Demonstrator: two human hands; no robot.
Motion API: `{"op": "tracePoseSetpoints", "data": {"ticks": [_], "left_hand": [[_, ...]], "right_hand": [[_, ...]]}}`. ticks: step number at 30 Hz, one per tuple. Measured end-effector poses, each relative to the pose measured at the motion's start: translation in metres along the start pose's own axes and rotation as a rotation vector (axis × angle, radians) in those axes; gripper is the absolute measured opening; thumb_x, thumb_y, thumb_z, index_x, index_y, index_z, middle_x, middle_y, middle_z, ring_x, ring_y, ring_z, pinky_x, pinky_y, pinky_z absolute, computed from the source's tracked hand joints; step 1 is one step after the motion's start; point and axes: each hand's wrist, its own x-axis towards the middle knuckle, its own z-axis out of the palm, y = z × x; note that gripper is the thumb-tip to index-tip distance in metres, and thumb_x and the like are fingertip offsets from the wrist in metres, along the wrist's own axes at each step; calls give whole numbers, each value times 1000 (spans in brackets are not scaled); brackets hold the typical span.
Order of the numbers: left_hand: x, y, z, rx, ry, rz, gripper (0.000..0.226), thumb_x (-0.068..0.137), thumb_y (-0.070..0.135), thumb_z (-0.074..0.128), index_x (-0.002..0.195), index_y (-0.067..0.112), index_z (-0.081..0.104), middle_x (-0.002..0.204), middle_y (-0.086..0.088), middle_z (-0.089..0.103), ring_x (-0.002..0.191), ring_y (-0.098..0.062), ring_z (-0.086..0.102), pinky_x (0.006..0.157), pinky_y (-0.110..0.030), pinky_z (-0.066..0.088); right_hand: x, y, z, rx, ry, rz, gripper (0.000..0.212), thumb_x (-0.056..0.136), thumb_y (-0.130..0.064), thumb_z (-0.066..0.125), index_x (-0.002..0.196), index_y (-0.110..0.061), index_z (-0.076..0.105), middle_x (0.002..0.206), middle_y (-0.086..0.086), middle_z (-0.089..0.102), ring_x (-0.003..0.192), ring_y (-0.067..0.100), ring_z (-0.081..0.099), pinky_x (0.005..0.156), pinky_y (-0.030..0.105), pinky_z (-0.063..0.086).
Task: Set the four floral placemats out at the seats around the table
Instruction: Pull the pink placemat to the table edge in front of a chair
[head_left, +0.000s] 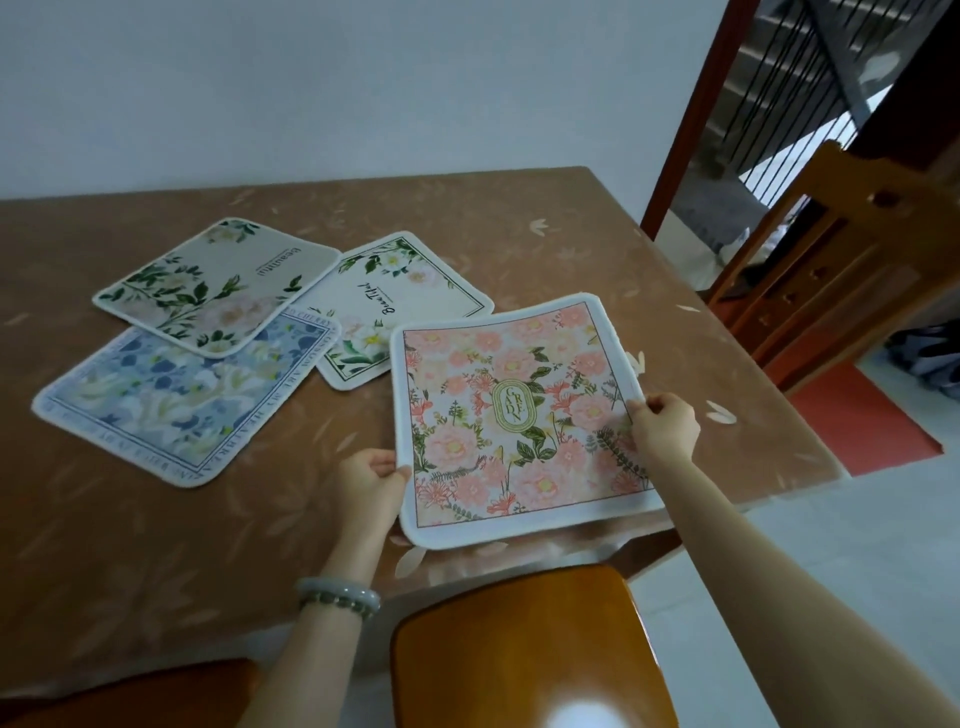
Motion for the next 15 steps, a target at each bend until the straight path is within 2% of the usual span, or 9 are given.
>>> {"op": "tracePoseSetpoints", "data": {"ticks": [2, 8, 10, 12, 15], "left_hand": [[-5, -4, 9, 8, 29, -30, 10, 83, 5, 69, 86, 12, 63, 74, 7, 62, 62, 1, 56, 40, -15, 41], [-17, -8, 26, 78, 112, -78, 15, 84, 9, 69, 99, 7, 66, 84, 0, 62, 76, -16, 59, 62, -25, 45], [-17, -7, 30, 70, 129, -87, 16, 85, 9, 68, 100, 6, 65, 88, -3, 63, 79, -19, 60, 69, -29, 47], [-18, -6, 33, 71, 149, -88, 16, 86, 9, 67, 101, 6, 65, 92, -6, 65, 82, -20, 61, 72, -31, 49], [-16, -8, 37, 70, 170, -103, 20, 86, 9, 66, 105, 5, 64, 98, -8, 67, 87, -22, 62, 78, -35, 51]], "right_hand": [[10, 5, 2, -9, -31, -23, 17, 92, -18, 58, 97, -3, 65, 82, 10, 63, 62, 17, 55, 48, 21, 36], [25, 19, 8, -17, -125, -28, 17, 93, -19, 57, 98, -4, 65, 85, 11, 65, 65, 21, 58, 49, 20, 39], [29, 20, 9, -7, -149, -25, 18, 93, -19, 56, 99, -4, 65, 87, 12, 66, 68, 24, 61, 54, 26, 48], [34, 22, 12, 4, -174, -19, 18, 93, -19, 56, 100, -4, 64, 87, 13, 66, 73, 28, 65, 63, 38, 57], [38, 25, 15, -2, -189, -24, 16, 93, -18, 57, 99, -4, 63, 85, 12, 65, 70, 26, 64, 62, 40, 58]]}}
